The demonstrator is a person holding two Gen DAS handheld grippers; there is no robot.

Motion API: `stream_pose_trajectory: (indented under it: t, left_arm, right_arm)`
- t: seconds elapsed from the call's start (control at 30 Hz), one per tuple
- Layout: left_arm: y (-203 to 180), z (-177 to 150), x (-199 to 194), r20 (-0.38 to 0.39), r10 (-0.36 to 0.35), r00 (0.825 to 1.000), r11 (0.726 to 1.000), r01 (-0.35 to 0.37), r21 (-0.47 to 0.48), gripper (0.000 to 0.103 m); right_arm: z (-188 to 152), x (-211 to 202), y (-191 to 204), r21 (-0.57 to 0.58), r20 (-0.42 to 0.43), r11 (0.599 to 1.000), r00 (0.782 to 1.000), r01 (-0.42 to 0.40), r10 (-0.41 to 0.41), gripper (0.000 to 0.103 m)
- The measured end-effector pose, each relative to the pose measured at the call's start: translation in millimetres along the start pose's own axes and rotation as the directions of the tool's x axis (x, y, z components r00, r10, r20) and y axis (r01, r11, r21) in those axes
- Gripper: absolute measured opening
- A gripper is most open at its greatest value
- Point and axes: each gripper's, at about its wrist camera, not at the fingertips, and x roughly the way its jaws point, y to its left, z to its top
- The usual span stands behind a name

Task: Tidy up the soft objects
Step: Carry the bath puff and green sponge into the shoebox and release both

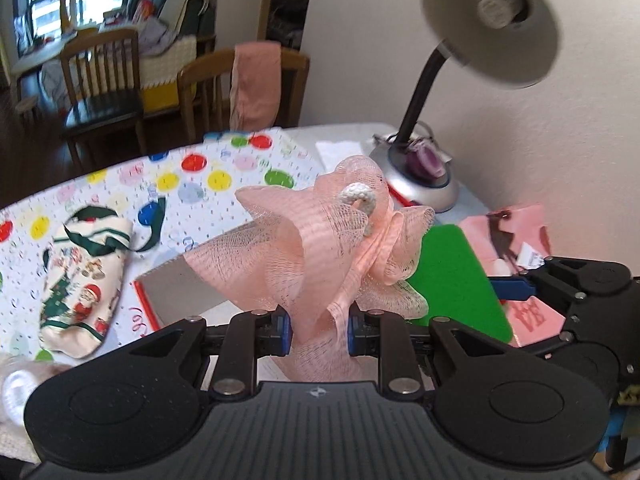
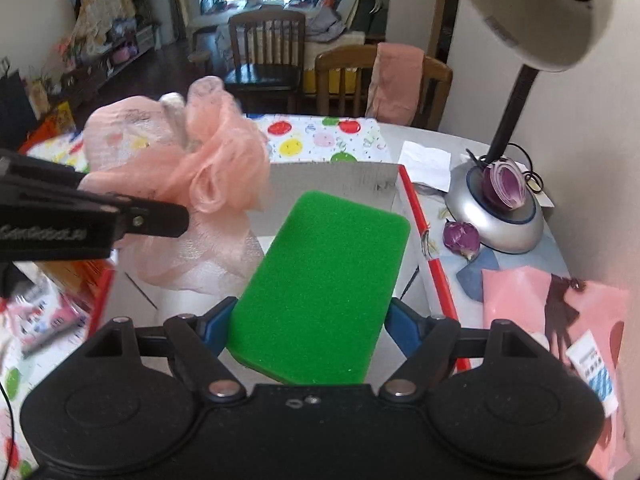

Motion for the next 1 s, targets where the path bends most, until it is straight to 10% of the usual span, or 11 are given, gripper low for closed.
stream_pose_trajectory:
  t: [1.0]
  left_arm:
    - [10,-13,144,-0.340,0.078,0.937,0.995,-0.096,-0.036,0.027]
  right_arm:
    - [-2,93,-7,-0.169,-0.239,0.984,0.971,-0.061,0.019,0.081]
